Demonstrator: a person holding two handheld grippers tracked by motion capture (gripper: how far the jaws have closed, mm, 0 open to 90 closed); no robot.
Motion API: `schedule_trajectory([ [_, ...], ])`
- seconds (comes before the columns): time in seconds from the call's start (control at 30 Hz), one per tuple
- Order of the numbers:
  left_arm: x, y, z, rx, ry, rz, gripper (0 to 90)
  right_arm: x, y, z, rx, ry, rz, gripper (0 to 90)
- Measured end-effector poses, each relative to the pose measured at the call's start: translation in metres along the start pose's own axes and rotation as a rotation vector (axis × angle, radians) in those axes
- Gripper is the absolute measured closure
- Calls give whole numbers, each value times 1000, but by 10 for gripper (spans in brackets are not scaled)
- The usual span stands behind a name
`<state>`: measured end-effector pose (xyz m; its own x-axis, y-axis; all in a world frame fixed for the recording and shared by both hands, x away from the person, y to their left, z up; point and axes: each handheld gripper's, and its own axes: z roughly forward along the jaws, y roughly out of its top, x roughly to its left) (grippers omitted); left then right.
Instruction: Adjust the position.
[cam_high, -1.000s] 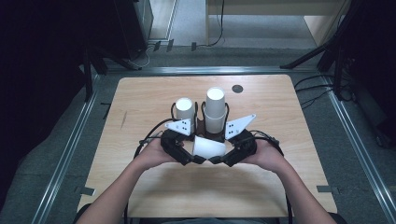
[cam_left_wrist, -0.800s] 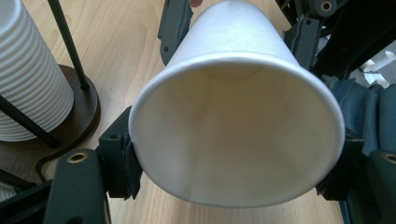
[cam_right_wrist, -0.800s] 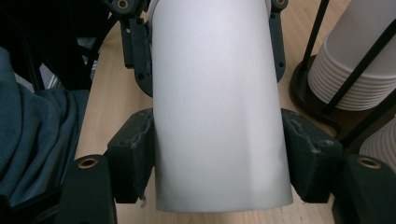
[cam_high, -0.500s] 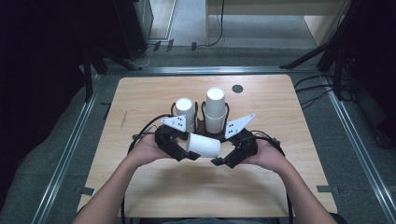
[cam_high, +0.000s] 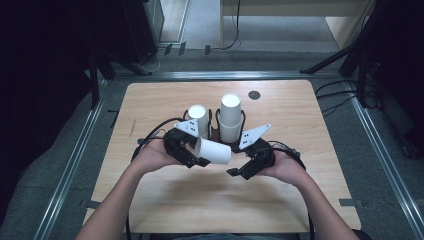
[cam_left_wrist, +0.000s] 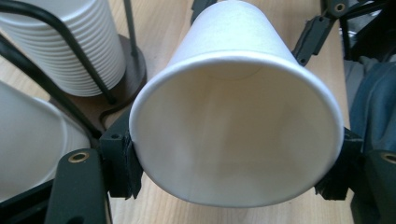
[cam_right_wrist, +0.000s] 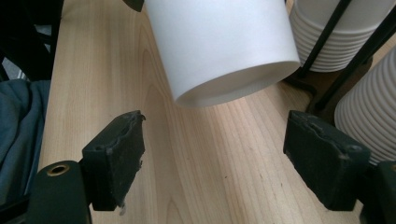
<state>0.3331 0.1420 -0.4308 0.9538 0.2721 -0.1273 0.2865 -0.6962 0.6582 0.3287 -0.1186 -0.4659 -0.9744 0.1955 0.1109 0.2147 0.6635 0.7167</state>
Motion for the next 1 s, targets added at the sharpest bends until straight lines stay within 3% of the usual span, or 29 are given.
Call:
schedule_trajectory([
  [0.1,1,1,0,6,2,0,266,-1,-1,0,1,-5,0,206],
  [0.27,4,2,5,56,8,3,266,0,-4,2,10,-24,-6,207],
  [0.5,8,2,15,97,-21,4,265,1,-7,4,21,-39,-4,210],
  [0.83,5,5,39,204,-44,33,263,2,-9,9,35,-32,-1,224],
  [1.0,1,10,46,194,-78,25,261,4,-8,13,49,-24,-11,228],
])
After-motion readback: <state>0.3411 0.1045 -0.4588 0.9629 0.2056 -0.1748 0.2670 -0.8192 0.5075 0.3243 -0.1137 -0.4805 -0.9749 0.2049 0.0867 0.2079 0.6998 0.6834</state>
